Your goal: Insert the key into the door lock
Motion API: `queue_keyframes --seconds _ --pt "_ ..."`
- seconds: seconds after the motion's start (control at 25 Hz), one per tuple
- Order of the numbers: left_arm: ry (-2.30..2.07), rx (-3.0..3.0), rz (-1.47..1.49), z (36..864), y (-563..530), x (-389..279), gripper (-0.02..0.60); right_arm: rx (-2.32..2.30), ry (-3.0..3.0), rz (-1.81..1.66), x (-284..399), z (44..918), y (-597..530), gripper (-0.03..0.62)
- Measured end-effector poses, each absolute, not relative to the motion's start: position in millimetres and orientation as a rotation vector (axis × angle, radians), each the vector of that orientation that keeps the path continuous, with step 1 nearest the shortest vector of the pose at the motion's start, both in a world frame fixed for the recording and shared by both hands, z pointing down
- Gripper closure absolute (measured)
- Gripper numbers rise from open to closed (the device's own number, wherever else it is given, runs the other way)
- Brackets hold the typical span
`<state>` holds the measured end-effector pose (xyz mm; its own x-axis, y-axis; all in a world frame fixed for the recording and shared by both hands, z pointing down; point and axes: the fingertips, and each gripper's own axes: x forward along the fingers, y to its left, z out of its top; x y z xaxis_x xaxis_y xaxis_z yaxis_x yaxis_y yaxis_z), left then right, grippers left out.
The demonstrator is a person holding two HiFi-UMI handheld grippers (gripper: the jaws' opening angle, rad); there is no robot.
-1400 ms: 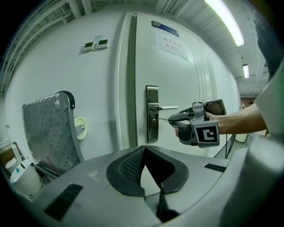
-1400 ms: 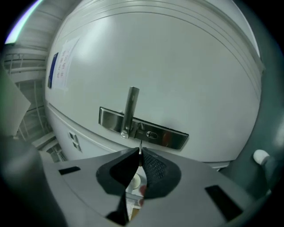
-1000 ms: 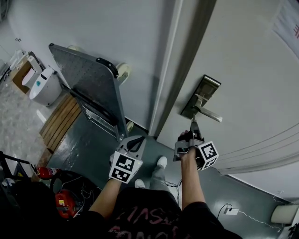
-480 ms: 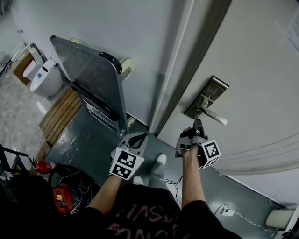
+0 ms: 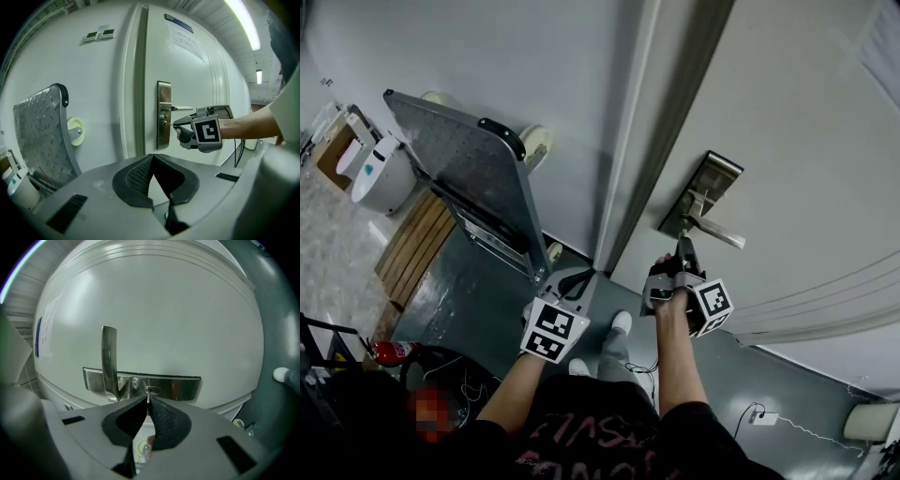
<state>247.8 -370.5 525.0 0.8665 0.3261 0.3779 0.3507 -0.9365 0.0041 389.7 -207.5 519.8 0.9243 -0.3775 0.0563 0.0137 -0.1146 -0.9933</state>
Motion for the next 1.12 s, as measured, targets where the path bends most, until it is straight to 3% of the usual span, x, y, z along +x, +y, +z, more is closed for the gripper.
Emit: queue_keyframes --seconds 1.12 --pt "-0.583 -2.96 -0.564 518.2 -346.3 285.5 0.57 -1.598 0.282 -0.335 396.8 521.7 -212.8 0.514"
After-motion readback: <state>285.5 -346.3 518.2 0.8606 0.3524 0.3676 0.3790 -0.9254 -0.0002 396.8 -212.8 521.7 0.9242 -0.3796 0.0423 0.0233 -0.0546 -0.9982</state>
